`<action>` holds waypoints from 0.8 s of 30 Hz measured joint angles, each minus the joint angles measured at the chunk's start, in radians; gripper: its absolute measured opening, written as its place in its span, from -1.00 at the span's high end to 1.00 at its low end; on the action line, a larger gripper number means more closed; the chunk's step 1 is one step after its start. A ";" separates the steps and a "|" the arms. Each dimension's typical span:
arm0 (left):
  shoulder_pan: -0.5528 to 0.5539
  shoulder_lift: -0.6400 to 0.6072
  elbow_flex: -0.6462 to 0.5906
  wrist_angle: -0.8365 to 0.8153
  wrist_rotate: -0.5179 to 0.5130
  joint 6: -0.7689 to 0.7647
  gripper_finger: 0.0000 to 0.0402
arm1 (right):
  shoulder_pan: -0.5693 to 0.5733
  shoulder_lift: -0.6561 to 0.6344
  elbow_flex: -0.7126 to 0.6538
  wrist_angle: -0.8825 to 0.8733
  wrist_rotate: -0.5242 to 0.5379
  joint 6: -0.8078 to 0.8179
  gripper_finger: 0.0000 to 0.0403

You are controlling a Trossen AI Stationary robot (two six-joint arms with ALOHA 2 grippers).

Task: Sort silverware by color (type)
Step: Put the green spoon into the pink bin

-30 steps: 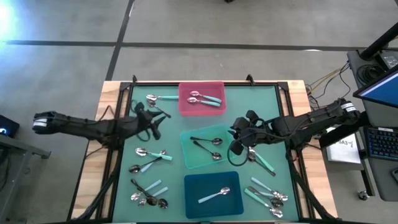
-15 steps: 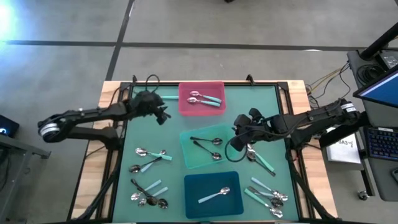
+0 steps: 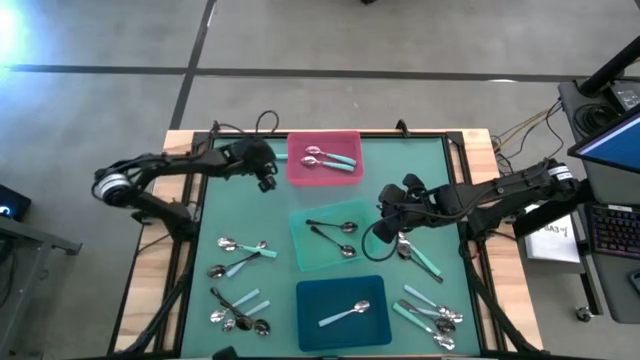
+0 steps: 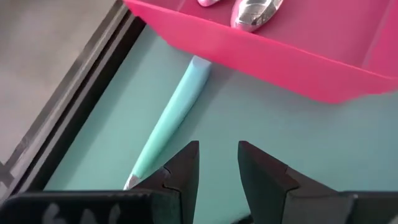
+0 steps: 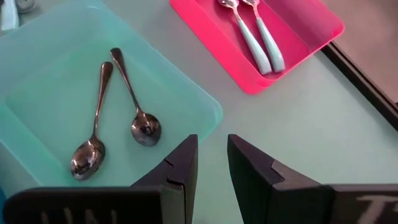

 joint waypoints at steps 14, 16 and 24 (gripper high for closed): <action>0.187 0.177 0.076 -0.001 0.042 0.123 0.52 | 0.000 0.000 -0.003 -0.005 -0.001 0.026 0.61; 0.217 0.194 0.076 0.000 0.072 0.121 0.52 | 0.000 0.000 -0.005 -0.005 -0.001 0.025 0.61; 0.246 0.235 0.079 0.032 0.089 0.169 0.52 | 0.000 0.000 -0.011 -0.005 0.000 0.025 0.61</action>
